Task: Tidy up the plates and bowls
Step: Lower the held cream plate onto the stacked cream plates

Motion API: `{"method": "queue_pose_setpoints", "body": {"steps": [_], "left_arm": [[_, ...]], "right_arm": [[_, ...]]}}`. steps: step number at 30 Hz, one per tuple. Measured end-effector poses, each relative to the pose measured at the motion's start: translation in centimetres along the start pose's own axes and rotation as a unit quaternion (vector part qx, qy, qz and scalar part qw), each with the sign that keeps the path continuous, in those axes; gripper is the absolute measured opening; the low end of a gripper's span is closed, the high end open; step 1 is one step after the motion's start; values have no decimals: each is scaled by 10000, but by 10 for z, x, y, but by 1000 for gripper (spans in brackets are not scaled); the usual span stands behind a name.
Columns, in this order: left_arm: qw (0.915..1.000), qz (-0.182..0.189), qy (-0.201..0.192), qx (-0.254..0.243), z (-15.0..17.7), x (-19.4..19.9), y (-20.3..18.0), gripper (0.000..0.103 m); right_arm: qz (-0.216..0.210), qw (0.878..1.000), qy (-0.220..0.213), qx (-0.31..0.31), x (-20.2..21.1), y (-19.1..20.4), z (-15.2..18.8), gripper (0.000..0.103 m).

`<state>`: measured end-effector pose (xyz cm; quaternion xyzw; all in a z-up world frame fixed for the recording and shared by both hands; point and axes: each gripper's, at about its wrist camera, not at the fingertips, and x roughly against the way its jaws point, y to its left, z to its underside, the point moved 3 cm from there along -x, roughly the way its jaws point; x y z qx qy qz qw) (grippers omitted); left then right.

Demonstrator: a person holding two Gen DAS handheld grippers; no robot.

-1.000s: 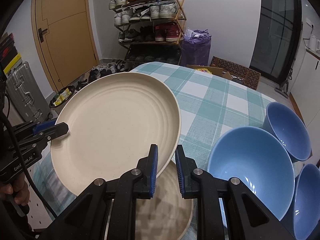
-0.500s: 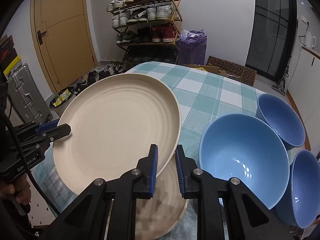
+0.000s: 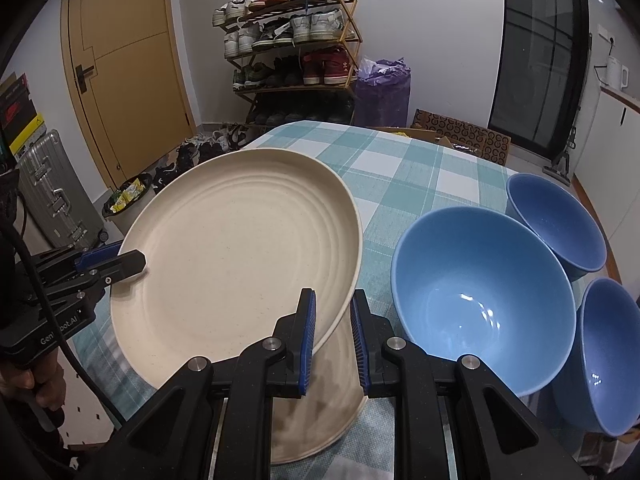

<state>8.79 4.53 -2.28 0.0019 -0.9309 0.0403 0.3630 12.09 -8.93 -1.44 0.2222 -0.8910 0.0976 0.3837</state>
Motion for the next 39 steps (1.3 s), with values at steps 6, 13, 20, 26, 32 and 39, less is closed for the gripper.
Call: {"method": "queue_pose_setpoints", "body": {"steps": [6,13,20,26,32,39], "left_arm": [[10000,46,17,-60,4,2,-7,20],[9999,54,92,-116,9,-1,-10,20],[9998,57,150,-142,14,-4,-10,20],[9996,102,190,-165,18,-6,-11,20],[9992,161,256,-255,22,-13,-14,20],[9987,226,308,-347,29,-17,-17,20]], "right_arm": [[39,10000,58,-62,0,-6,12,18],[50,9999,99,-94,3,-7,24,18],[61,9998,156,-145,4,-5,34,18],[72,9995,214,-205,2,-6,40,18],[136,9991,268,-297,0,-10,47,18],[245,9983,394,-360,-3,-11,58,18]]}}
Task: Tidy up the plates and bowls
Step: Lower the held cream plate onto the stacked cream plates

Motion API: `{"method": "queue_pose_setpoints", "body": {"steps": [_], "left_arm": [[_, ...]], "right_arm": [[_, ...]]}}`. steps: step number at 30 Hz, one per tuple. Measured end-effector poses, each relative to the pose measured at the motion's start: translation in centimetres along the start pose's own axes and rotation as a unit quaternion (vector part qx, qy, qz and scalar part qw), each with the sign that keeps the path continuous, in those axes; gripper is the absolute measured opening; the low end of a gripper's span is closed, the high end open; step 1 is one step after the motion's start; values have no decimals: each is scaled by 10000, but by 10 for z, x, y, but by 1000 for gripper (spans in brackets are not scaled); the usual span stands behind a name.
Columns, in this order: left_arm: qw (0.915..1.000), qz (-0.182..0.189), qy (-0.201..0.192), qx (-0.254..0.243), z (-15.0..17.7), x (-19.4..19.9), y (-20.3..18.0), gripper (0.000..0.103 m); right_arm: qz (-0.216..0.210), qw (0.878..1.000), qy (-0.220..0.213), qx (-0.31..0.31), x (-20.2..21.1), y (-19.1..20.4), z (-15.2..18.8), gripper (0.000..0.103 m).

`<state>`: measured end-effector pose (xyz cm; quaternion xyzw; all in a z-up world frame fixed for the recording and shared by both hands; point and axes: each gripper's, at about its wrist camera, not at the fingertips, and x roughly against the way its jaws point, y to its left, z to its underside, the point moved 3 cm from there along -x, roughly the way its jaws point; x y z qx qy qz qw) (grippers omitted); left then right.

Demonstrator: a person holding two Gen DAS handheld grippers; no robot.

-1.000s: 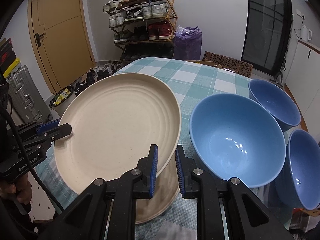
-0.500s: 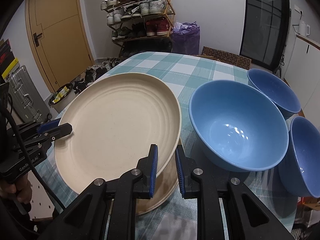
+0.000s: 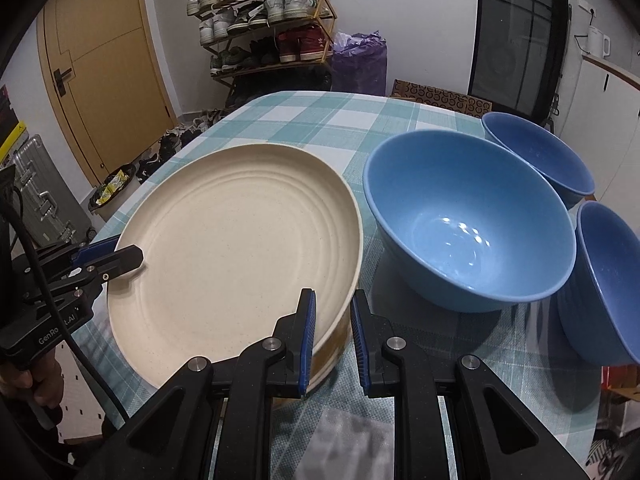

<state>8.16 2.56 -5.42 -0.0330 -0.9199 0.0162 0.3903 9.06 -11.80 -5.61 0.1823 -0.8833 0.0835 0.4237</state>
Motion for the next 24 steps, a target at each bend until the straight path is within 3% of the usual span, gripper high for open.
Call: {"method": "queue_pose_setpoints", "body": {"steps": [24], "left_arm": [[9999,-42,100,-43,10,-12,1,20]], "right_arm": [[148,9995,296,-8,-19,6,6,18]]}}
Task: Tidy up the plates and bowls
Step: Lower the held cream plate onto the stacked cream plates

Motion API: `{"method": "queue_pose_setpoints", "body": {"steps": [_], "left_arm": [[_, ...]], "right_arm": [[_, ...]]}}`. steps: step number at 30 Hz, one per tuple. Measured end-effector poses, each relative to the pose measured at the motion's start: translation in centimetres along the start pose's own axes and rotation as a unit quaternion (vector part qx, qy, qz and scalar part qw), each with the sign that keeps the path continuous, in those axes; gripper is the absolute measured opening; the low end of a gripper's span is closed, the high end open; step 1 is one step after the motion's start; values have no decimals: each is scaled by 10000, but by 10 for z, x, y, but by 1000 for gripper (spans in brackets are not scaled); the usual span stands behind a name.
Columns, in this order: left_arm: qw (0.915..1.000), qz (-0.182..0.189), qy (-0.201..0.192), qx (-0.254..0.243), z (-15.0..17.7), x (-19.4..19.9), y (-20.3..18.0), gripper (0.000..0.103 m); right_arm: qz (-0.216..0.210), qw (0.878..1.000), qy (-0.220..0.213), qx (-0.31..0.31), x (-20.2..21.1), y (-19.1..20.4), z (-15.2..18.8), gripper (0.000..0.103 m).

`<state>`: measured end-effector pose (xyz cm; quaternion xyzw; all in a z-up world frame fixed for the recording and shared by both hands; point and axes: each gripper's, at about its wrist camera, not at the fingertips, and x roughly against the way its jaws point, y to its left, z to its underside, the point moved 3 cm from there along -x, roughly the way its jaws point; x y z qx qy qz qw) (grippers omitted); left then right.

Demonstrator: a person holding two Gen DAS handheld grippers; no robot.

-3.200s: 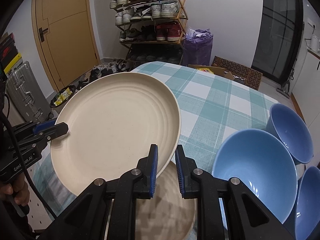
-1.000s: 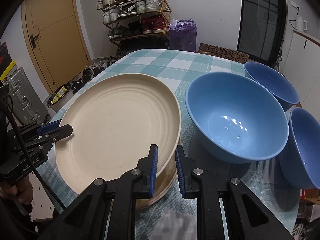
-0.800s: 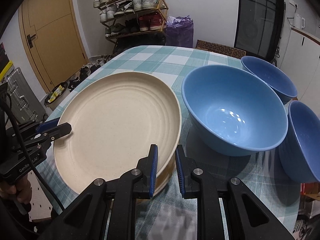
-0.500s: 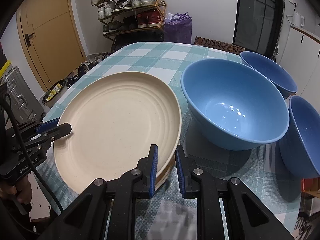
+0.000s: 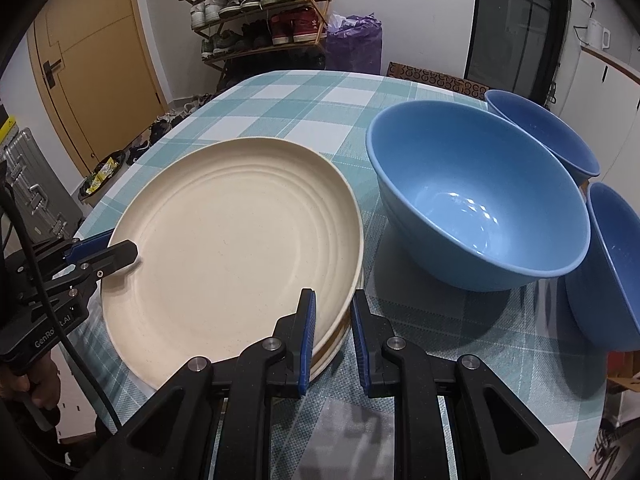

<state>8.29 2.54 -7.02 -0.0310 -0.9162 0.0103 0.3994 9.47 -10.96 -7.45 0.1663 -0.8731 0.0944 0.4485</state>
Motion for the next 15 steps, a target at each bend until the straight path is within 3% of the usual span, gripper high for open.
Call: {"method": "queue_pose_setpoints", "body": {"steps": [15], "left_arm": [[9998,-51,56,-156,3,-1,-3,21]], "right_arm": [[230,9996,11,180,-3,5,4,18]]}}
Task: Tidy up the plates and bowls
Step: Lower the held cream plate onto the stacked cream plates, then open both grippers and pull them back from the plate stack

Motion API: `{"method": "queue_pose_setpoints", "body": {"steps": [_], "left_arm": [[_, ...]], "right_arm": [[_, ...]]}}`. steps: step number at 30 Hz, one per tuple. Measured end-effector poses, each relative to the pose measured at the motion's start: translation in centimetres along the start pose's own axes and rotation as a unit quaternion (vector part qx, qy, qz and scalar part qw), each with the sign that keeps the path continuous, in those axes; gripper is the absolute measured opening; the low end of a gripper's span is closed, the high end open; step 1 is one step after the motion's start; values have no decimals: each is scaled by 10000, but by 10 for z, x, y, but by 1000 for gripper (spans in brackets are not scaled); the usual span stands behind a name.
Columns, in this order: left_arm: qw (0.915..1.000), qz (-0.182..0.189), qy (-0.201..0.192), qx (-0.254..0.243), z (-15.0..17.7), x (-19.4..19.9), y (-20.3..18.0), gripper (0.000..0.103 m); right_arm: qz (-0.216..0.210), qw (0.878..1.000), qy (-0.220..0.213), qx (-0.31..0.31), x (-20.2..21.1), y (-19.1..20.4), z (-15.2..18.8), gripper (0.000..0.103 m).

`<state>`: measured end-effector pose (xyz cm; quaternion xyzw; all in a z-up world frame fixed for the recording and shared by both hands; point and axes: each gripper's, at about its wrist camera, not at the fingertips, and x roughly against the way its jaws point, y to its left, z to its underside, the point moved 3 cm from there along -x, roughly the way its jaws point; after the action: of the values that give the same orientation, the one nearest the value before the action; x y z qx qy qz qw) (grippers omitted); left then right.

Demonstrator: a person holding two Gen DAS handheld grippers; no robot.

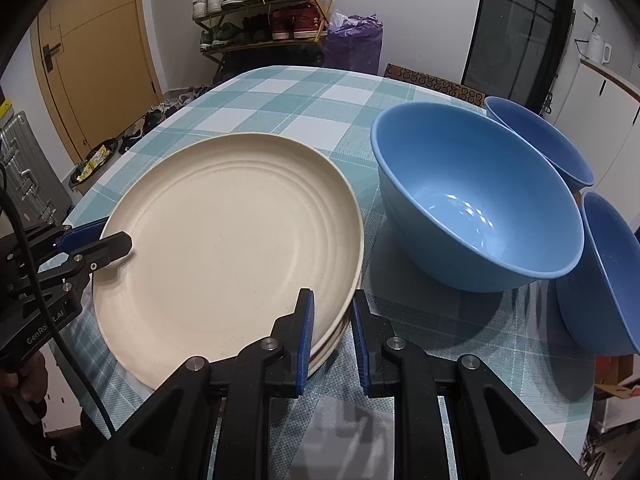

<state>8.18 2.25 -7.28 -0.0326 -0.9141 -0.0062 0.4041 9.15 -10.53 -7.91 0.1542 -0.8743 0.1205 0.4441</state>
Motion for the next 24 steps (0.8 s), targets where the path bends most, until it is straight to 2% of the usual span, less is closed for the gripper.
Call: {"method": "queue_pose_setpoints", "body": {"steps": [10,24], "left_arm": [[9999,-99,-15,-128,0,-1,-4,22],[10000,78,32,13,-1,1,1,25]], "right_arm": [[48,10000,22,-27,-1,-3,3,18],[0,10000,36,33,-3,-2,4,21]]}}
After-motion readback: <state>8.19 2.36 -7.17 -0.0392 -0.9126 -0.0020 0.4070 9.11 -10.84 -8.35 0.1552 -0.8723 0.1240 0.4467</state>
